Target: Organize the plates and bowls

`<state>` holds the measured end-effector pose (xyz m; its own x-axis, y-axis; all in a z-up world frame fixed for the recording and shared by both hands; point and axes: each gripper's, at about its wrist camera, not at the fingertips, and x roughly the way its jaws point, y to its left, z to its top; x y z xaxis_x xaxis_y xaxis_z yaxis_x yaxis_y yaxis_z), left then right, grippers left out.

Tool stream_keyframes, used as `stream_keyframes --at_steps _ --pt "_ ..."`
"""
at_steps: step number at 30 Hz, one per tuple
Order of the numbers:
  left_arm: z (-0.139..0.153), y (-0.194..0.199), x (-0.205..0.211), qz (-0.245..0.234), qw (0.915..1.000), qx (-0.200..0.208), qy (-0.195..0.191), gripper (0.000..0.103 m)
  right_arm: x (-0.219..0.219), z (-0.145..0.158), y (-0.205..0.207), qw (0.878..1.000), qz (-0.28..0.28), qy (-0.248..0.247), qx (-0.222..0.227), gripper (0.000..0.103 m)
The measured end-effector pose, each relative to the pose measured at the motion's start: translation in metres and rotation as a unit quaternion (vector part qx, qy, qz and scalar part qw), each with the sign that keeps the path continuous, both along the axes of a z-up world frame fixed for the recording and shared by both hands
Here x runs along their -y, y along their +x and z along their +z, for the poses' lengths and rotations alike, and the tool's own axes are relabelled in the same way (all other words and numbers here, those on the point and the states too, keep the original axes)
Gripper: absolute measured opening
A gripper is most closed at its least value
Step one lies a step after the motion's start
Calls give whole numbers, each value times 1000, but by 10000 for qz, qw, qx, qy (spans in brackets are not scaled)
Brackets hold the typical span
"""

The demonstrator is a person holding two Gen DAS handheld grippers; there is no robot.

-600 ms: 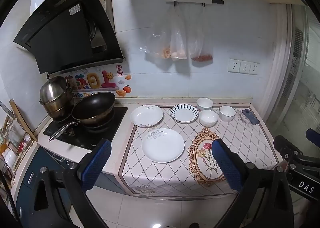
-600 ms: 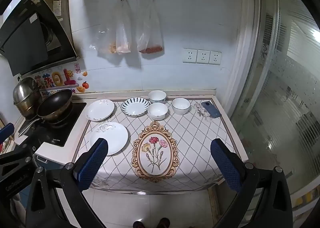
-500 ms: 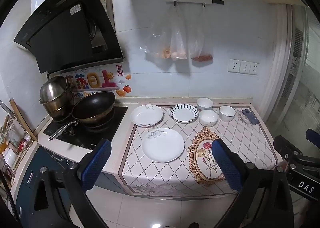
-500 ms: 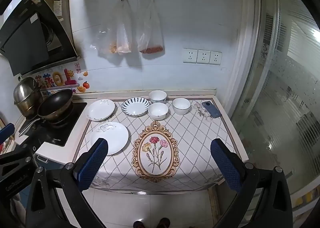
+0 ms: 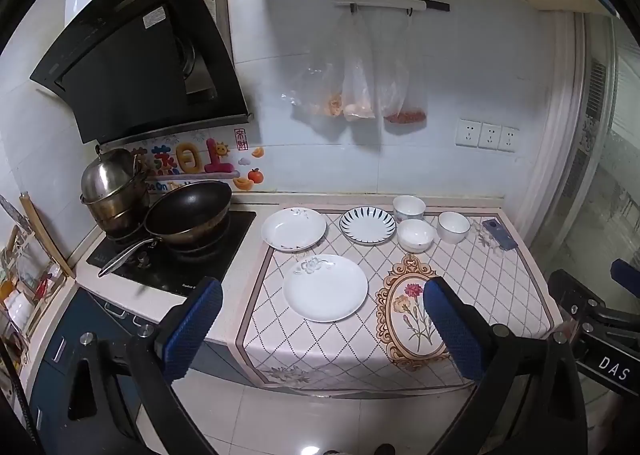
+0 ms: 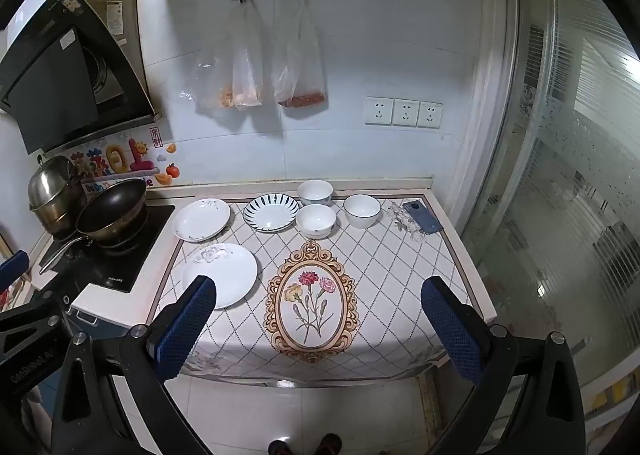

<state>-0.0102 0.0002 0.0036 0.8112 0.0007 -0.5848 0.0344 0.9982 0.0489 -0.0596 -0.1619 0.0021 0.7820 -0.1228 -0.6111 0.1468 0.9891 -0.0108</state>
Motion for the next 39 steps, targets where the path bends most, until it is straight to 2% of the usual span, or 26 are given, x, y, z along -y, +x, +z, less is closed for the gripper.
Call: stream_keyframes --at_steps 39 --pt "-7 5 -12 43 10000 -73 -15 103 -7 -5 -6 9998 12 141 -141 103"
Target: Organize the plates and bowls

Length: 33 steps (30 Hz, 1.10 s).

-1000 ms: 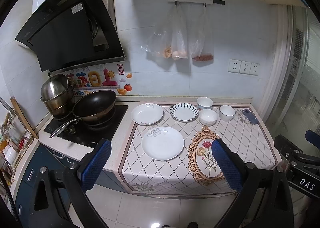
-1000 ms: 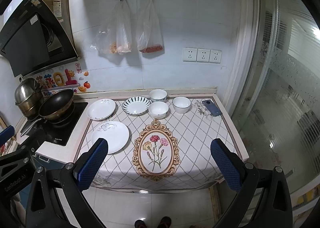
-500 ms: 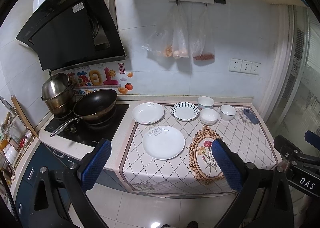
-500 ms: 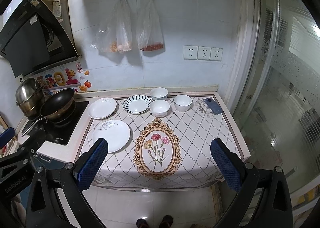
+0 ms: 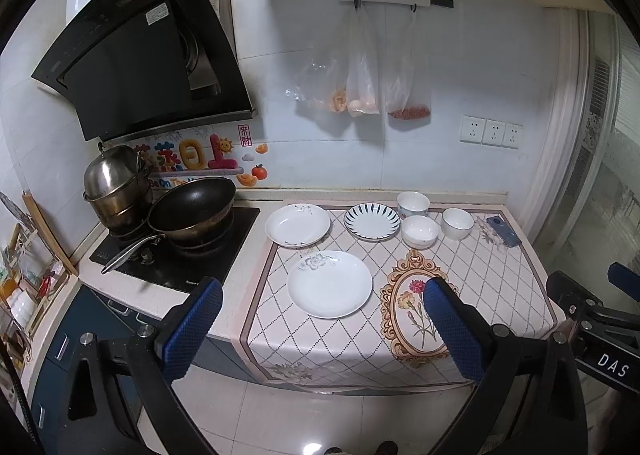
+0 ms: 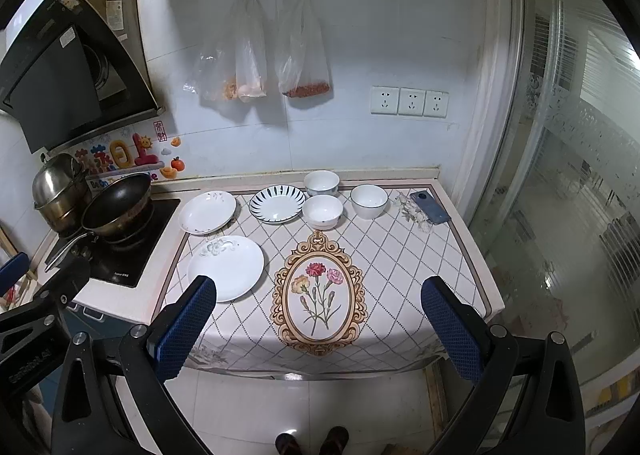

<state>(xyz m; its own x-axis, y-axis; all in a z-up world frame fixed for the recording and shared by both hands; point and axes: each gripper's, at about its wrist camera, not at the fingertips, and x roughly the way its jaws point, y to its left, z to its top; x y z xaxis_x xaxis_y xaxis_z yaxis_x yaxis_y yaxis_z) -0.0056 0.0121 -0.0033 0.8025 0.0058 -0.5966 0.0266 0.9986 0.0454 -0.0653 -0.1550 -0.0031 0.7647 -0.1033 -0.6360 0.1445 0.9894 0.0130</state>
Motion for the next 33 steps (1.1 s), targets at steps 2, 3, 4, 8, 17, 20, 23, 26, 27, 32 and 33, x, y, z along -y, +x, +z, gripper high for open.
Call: stream_keyframes --at_steps 2,3,4,8,17,20,23,26,27,32,33 --pt "0 0 0 5 10000 -4 -2 103 -2 0 0 10000 -12 4 6 103" --pt "0 1 0 3 10000 -6 -7 103 -1 0 1 10000 -18 14 7 103" --pt "0 1 0 5 10000 -3 -8 103 -1 0 1 10000 -21 17 9 103" --pt "0 1 0 1 10000 7 4 103 -1 0 1 10000 -23 14 5 103" --pt "0 2 -1 -1 10000 6 2 103 0 -1 2 10000 -9 21 -4 103" --pt "1 7 0 -5 10000 7 -2 103 0 -1 3 10000 -20 12 -5 103" --pt "1 10 -1 -15 10000 17 -1 103 -2 -2 4 10000 -27 4 -5 103" --pt "-1 11 -1 -27 10000 17 7 103 -1 -2 6 10000 -42 -12 -13 103" --pt "-1 11 -1 -23 10000 20 8 103 -2 -3 7 10000 -42 -15 -22 103" --pt "-2 12 1 -23 10000 30 4 103 -1 -2 14 10000 -54 -23 -20 103" --pt "-1 12 1 -24 10000 30 0 103 -2 -3 15 10000 -61 -21 -14 103"
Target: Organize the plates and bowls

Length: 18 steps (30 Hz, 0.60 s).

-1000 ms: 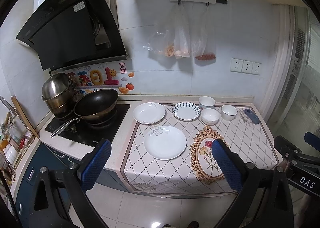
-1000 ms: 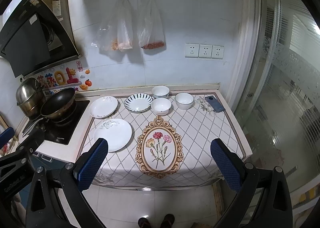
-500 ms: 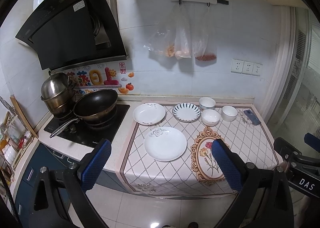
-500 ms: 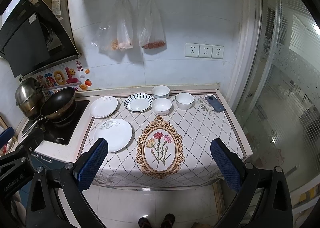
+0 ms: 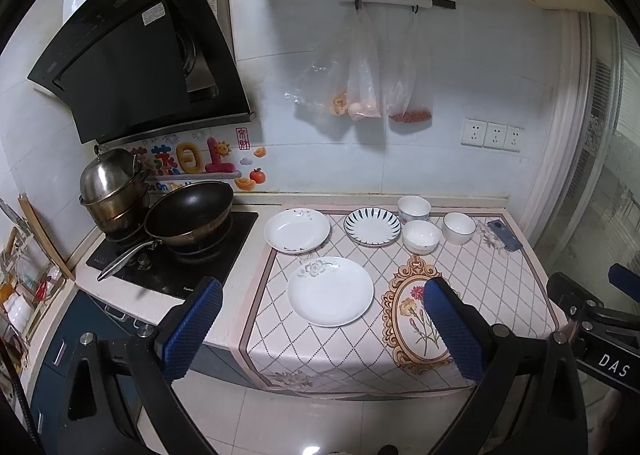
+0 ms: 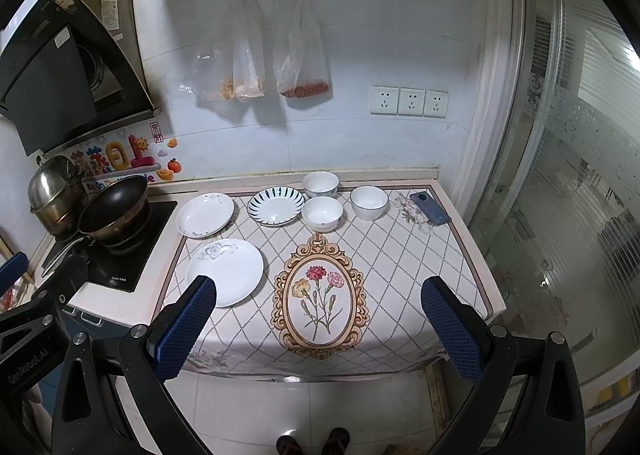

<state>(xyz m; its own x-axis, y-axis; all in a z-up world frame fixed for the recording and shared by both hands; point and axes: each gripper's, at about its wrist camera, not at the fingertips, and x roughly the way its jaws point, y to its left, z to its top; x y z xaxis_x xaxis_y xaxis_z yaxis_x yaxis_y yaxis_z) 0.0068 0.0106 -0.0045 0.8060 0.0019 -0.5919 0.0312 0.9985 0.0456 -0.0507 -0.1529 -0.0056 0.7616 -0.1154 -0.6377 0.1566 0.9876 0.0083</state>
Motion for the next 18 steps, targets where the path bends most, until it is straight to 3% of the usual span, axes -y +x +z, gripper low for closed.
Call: stream_keyframes --at_steps 6,10,14,18 --pt "-3 13 -3 -81 10000 41 3 103 -1 -1 7 10000 -28 26 61 103" --pt "-20 38 -15 -38 9999 -28 103 103 2 -14 18 9989 223 333 225 103" --pt "-60 83 -32 40 9986 -505 143 103 8 -46 49 9964 315 760 -199 103" --pt "-117 140 -46 97 9913 -1312 44 103 13 -96 91 9901 476 1170 -616 103"
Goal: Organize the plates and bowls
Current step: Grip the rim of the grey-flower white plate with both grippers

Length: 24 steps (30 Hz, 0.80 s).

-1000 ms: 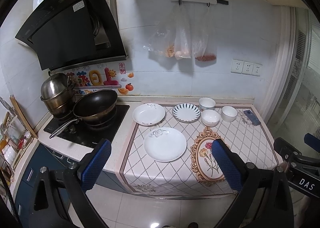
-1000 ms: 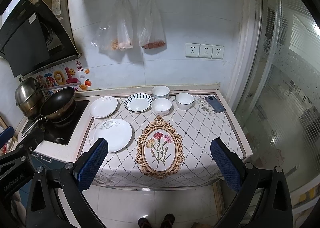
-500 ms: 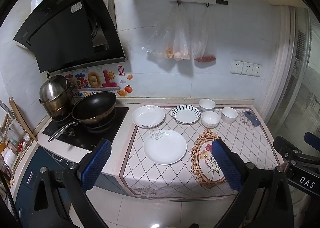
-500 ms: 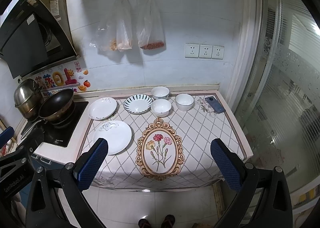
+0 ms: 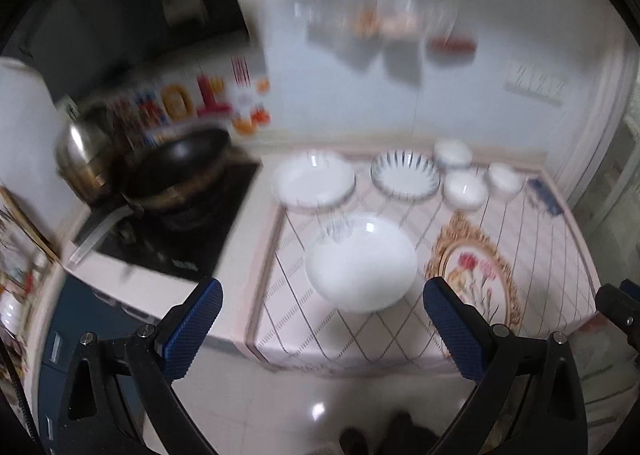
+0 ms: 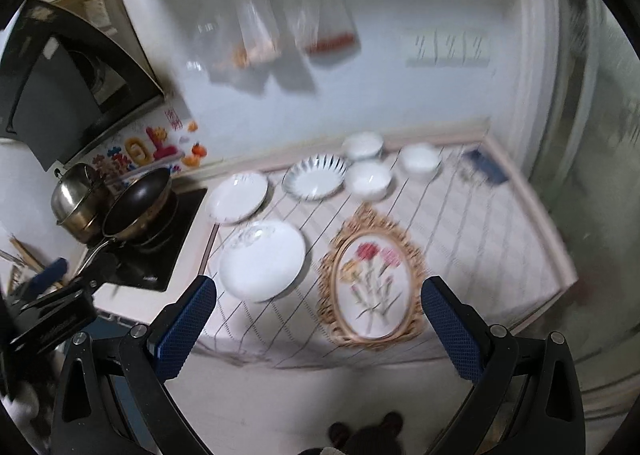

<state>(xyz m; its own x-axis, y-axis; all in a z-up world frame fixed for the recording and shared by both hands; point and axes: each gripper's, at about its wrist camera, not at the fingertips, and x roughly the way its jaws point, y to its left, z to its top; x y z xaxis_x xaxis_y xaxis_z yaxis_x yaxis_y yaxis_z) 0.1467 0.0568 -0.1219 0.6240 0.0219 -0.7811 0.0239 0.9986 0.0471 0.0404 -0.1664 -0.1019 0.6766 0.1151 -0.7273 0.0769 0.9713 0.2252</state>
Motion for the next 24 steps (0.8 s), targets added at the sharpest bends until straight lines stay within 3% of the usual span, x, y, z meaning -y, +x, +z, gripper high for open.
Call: stream_keyframes --at_steps 5,7,9,14,20,22,24 --pt "-73 59 -12 -31 9956 -870 -335 103 7 -75 65 9949 423 726 -564 103" --pt "-96 80 -15 -2 9927 -1114 -465 103 10 -115 103 9836 686 1311 -1027 103" --pt "-124 106 -17 31 9894 -1364 -490 103 12 -146 134 9771 762 1515 -1288 103" --pt "-169 155 -20 105 9840 -1727 -427 103 6 -208 208 9669 1158 1555 -1660 97" --pt "-222 200 -35 232 9694 -2367 -617 100 -10 -266 283 9473 1433 1731 -2284 84" --pt "-234 209 -39 220 9659 -2504 -623 84 -15 -278 300 9422 1470 1798 -2416 81" --pt "-244 212 -42 205 9612 -2664 -680 65 -20 -295 316 9318 1498 2040 -2603 70"
